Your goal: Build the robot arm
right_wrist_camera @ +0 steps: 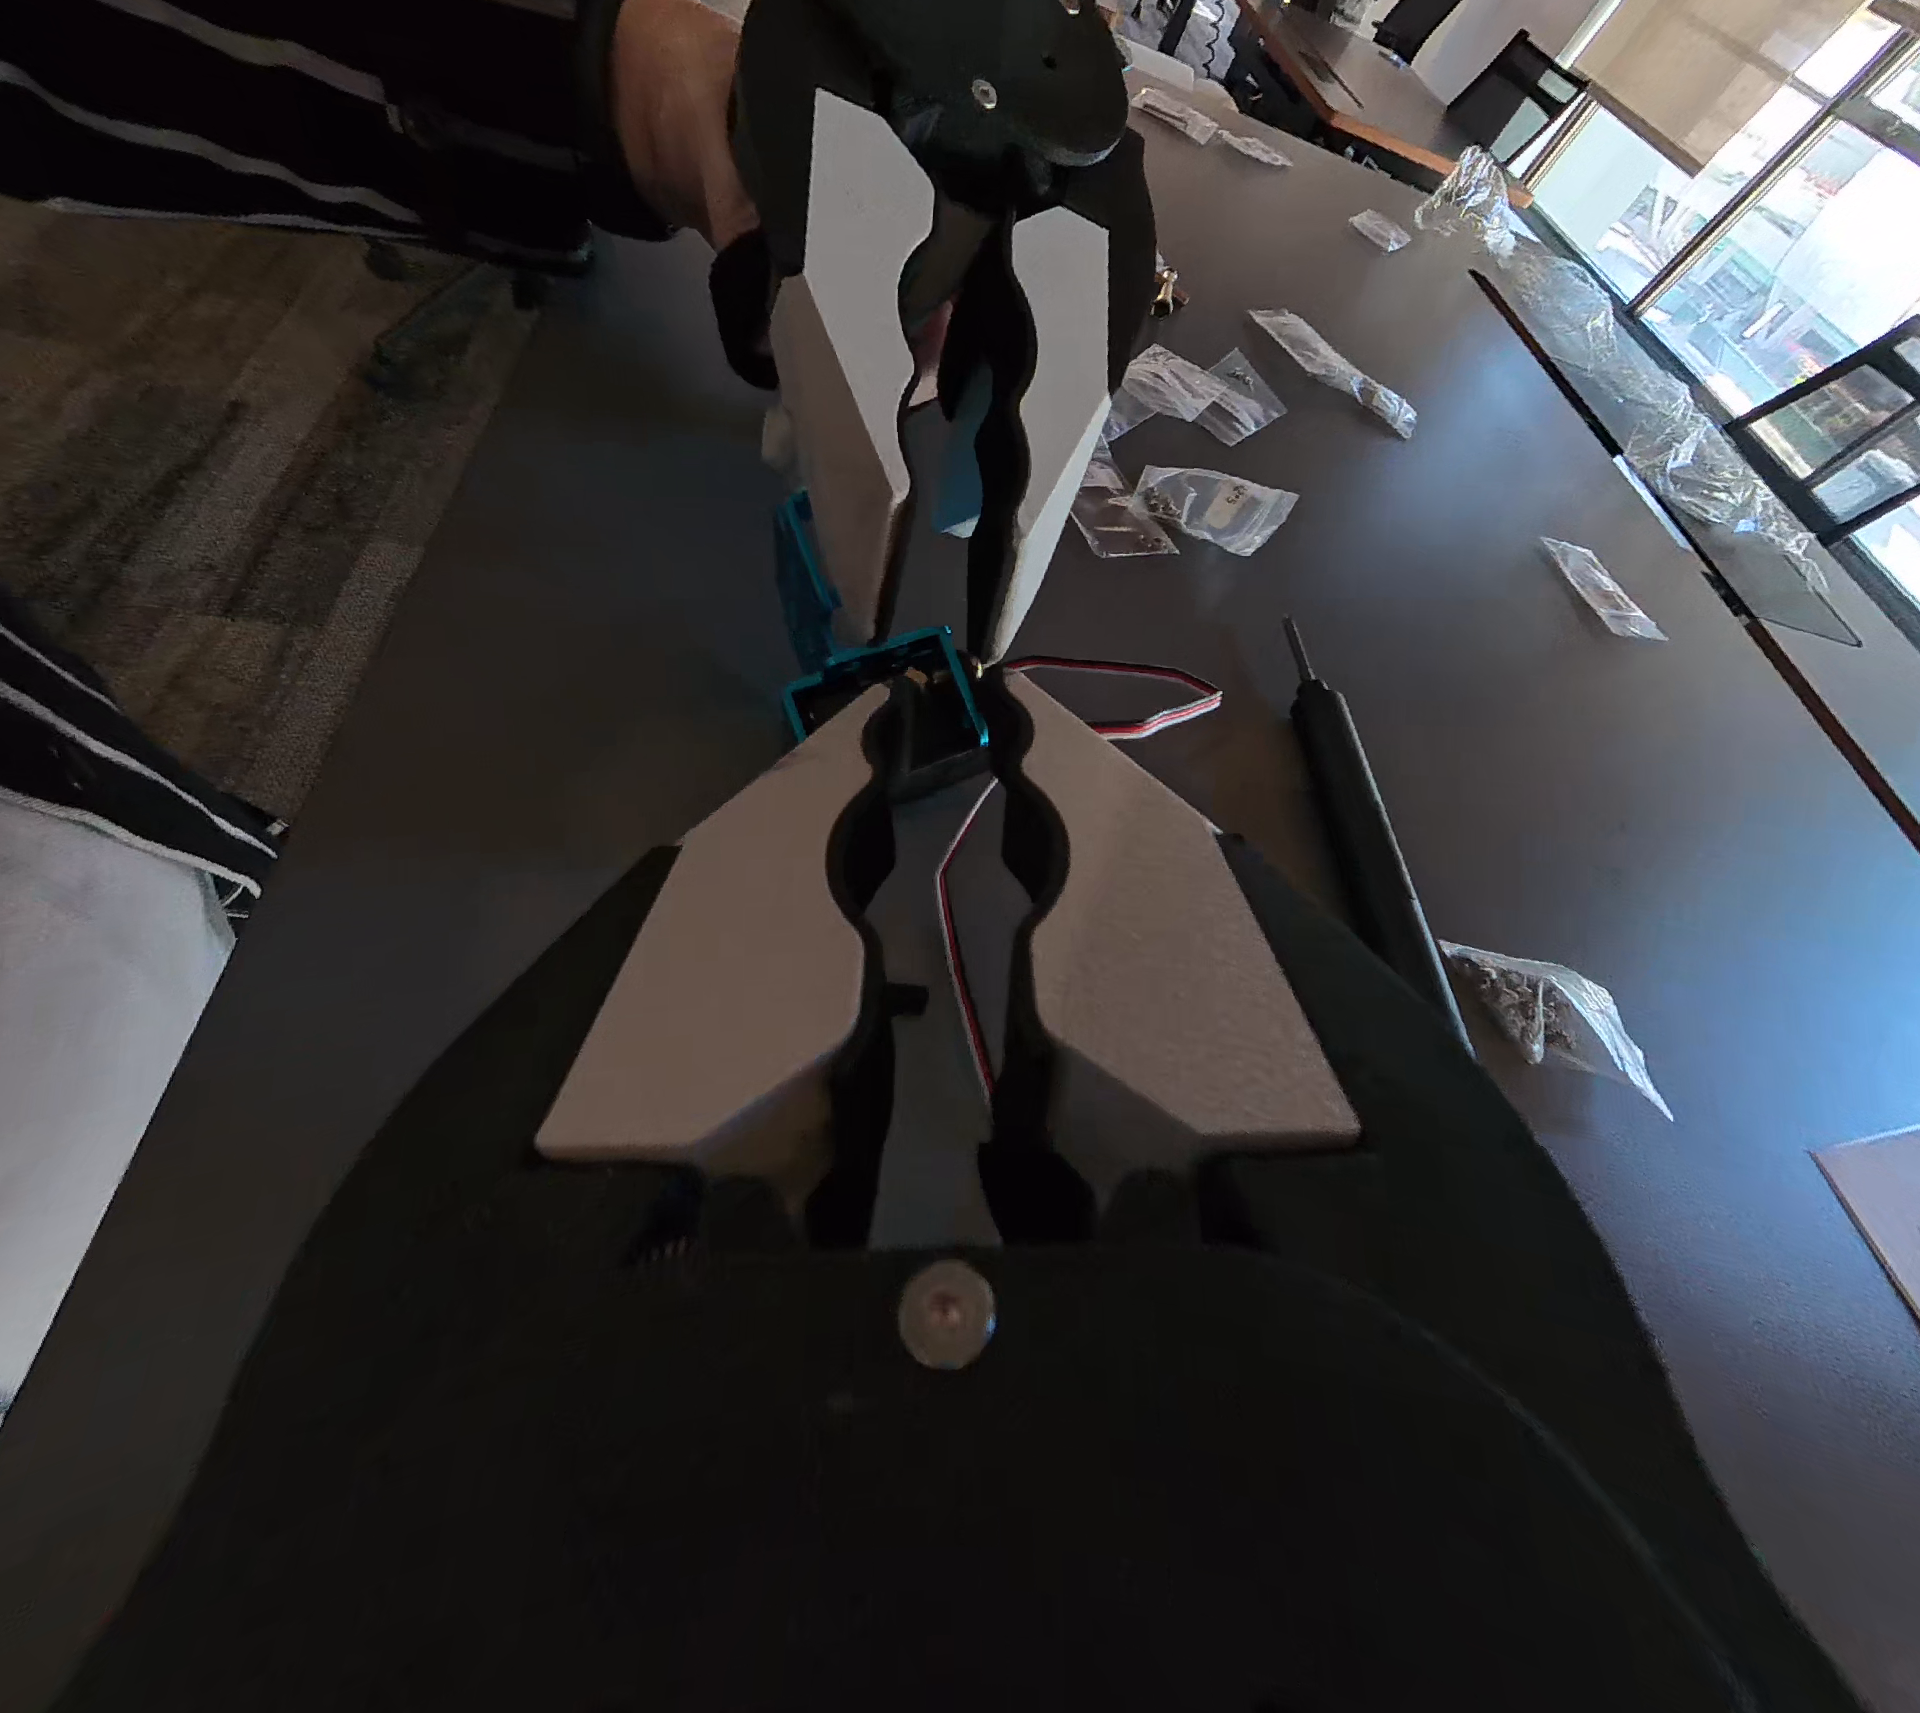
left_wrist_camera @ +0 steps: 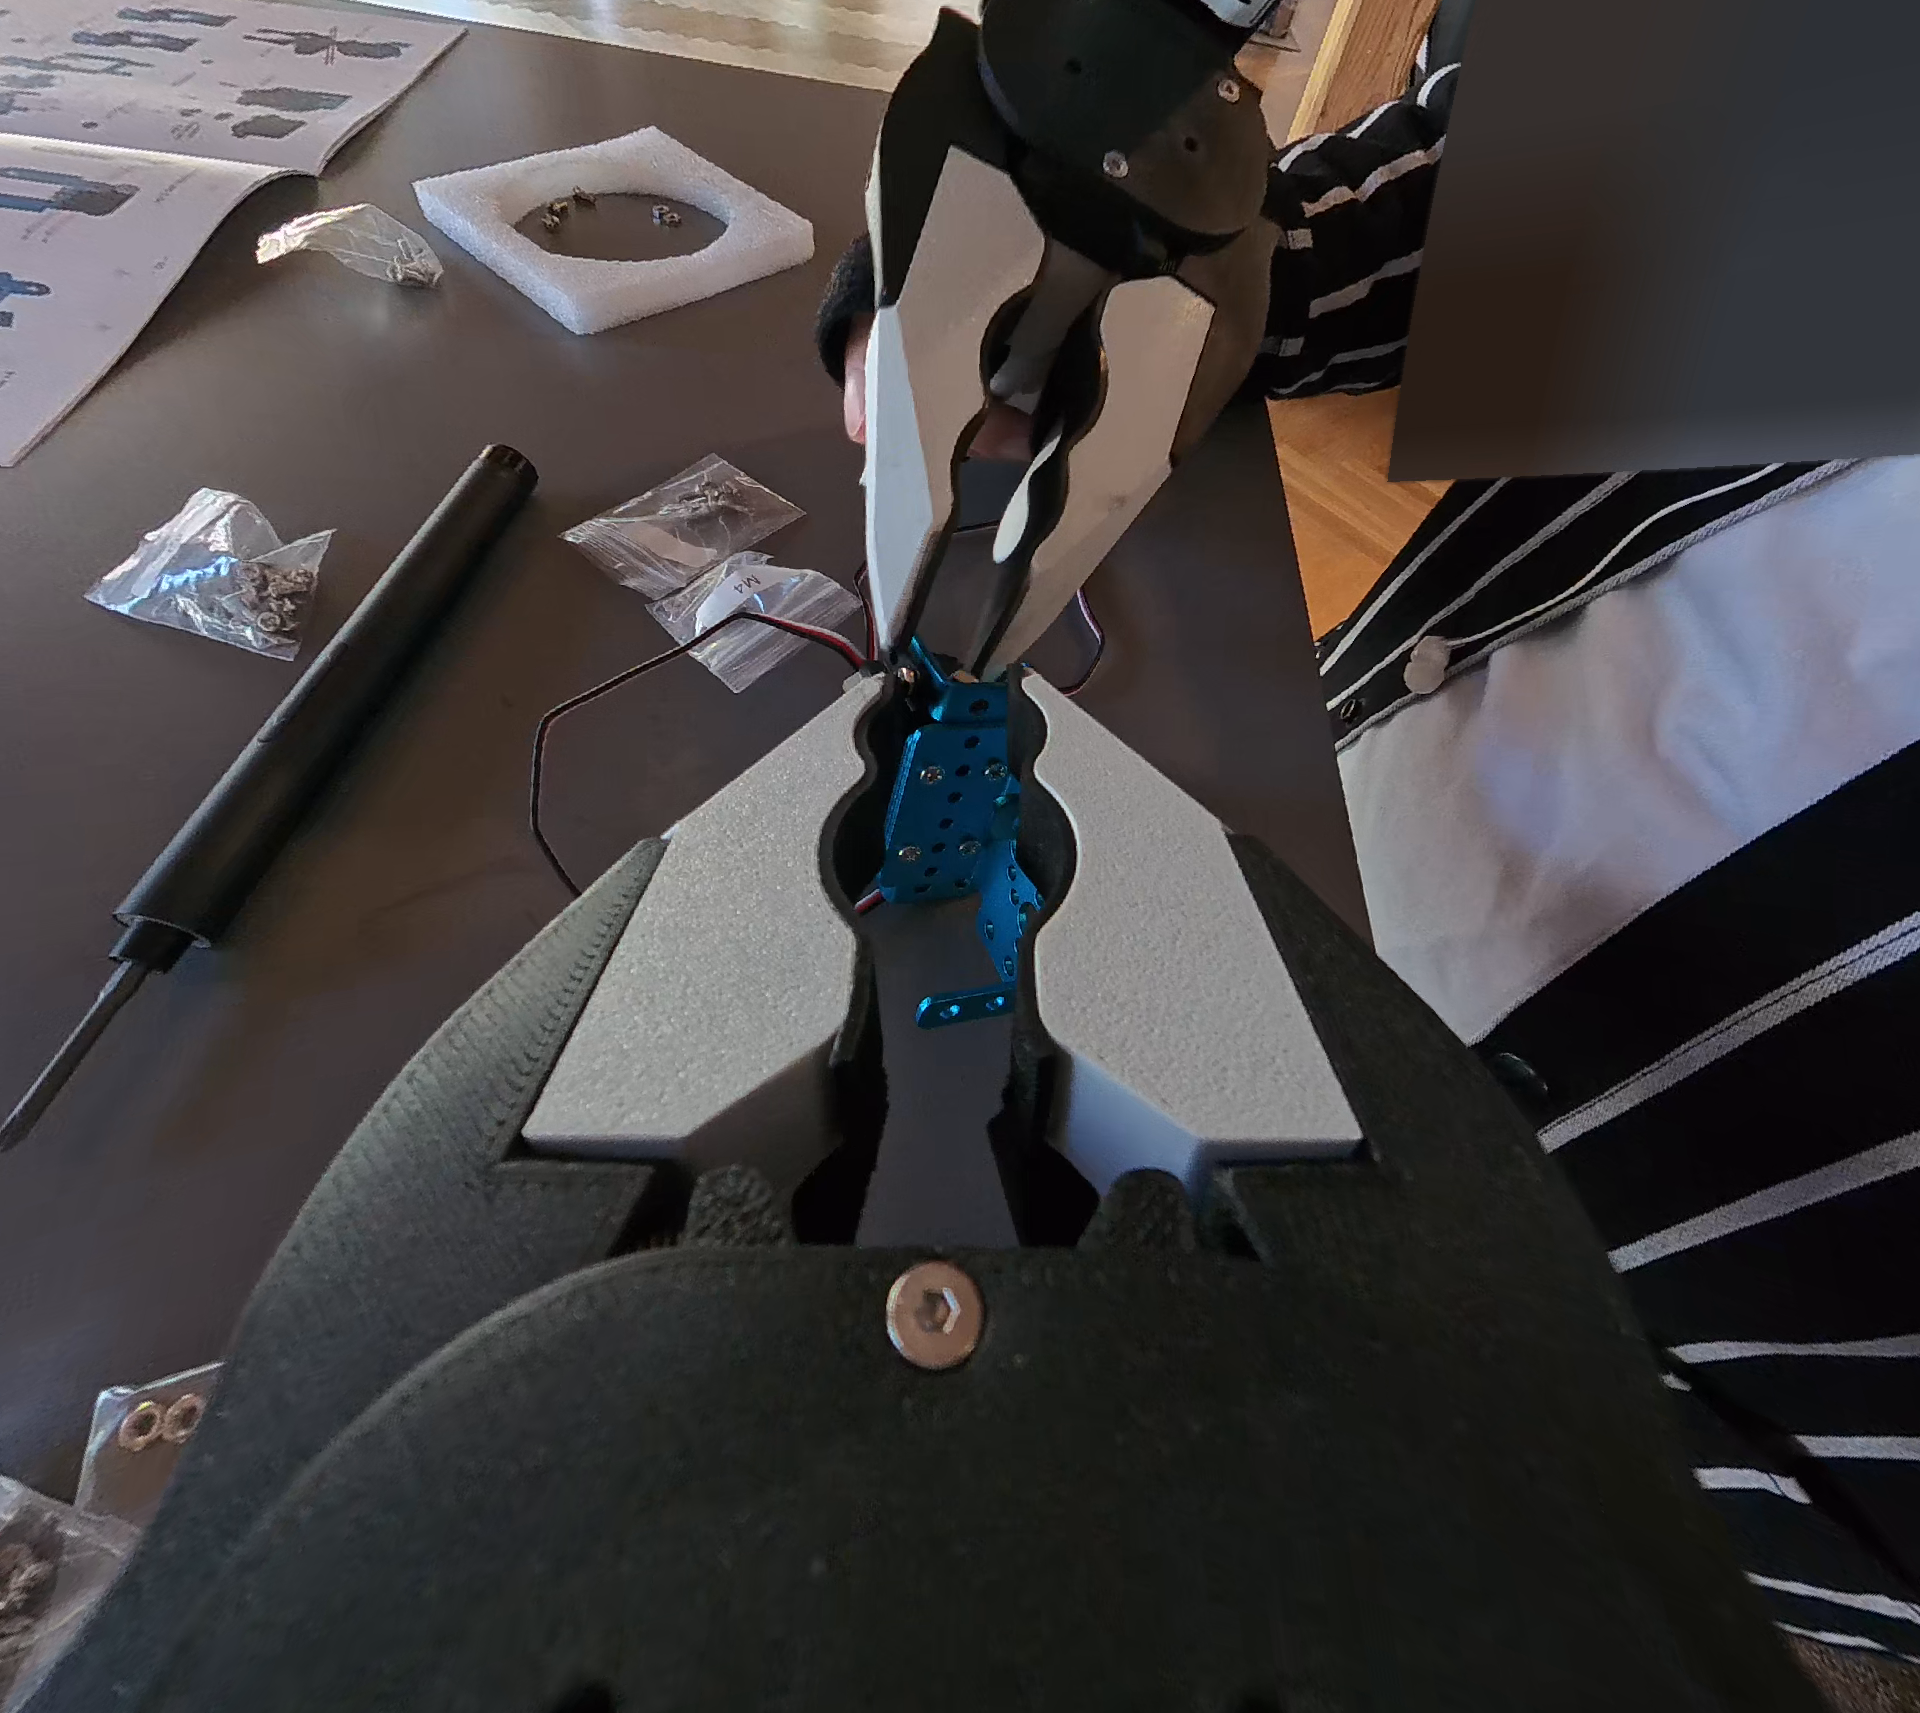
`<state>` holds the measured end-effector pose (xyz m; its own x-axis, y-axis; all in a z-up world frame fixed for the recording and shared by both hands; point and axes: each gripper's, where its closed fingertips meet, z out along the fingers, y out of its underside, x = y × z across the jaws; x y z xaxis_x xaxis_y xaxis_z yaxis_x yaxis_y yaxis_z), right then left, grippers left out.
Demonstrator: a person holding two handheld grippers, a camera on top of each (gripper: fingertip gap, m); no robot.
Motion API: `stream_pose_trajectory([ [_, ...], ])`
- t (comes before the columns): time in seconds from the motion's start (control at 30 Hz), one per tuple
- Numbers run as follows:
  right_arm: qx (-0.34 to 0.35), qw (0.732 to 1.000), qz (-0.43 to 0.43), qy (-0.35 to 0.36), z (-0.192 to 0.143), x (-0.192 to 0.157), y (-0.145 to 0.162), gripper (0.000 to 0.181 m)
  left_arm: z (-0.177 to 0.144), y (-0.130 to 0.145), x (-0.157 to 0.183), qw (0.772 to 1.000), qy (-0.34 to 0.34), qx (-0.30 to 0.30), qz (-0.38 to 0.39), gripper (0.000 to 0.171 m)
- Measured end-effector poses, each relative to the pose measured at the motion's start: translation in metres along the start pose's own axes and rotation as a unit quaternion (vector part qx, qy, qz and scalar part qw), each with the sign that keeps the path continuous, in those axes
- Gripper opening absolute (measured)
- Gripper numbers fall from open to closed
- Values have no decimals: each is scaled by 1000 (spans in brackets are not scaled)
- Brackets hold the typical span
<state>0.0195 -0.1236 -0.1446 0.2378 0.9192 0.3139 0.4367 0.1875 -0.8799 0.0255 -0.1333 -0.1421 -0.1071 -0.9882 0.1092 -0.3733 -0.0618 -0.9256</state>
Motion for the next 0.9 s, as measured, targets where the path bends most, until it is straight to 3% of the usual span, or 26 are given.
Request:
stream_pose_trajectory([
  [0.27,-3,998,-55,8,-2,-7,-1,7,0,0,0,1000,0,-1,-1,17],
  [0.5,25,1000,3,15,-23,14,-9,7,-1,1,-1,1000,0,3,-10,17],
  [0.67,-63,994,71,-47,-33,6,26,9,-1,0,-1,1000,1,3,-9,17],
  [0.9,-104,991,25,-82,-17,-20,42,13,0,0,1,1000,2,-4,-6,18],
])
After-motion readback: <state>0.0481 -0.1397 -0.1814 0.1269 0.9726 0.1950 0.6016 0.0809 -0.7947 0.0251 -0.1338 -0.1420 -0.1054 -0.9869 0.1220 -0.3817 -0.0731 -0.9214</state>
